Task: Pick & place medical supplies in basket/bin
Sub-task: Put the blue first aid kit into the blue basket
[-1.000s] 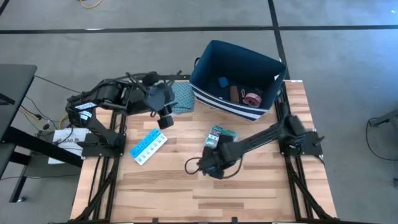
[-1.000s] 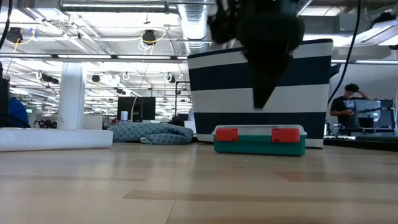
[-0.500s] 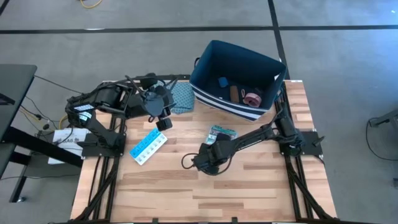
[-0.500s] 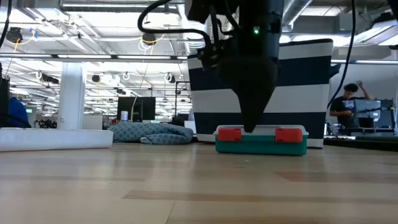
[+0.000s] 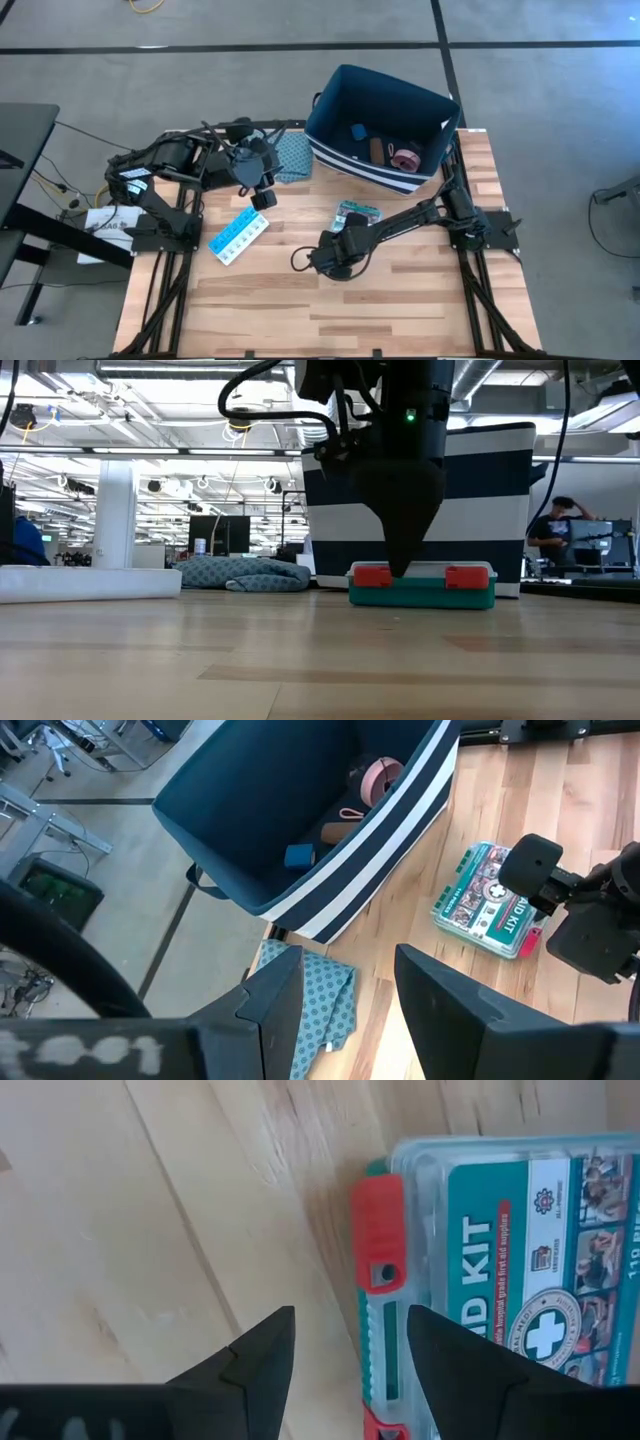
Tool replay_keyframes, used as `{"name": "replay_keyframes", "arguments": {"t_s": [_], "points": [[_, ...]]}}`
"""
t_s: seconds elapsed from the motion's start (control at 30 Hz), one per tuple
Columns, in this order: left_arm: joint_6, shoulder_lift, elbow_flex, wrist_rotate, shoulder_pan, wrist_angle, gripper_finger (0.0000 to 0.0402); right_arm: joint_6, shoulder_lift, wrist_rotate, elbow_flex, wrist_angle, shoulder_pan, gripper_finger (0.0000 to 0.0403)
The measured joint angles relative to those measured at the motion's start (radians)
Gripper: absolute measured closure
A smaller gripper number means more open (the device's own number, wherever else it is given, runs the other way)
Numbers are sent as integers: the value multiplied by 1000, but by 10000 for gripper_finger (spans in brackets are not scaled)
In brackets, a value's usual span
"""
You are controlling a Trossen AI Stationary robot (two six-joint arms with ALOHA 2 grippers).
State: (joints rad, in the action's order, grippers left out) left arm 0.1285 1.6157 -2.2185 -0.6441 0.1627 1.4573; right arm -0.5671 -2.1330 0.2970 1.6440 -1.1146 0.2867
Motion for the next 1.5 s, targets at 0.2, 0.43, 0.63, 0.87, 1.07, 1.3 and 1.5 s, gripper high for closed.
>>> {"name": "replay_keyframes", "arguments": {"t_s": [0.2,0.43,0.63,0.87,1.07,1.3,1.5], "points": [[3,0,0,0,0,6,251,26,0,-5,0,-49,3,215],[8,0,0,0,0,23,251,34,0,-8,0,-121,11,217],[9,0,0,1,0,30,251,183,1,-8,0,-131,30,219],[10,0,0,8,0,52,251,279,7,-40,0,-219,55,220],[9,1,0,8,0,52,251,281,7,-38,0,-213,58,222],[2,1,0,8,0,62,251,290,7,-38,0,-118,58,221],[1,1,0,42,0,103,251,306,7,-46,0,-75,44,222]]}}
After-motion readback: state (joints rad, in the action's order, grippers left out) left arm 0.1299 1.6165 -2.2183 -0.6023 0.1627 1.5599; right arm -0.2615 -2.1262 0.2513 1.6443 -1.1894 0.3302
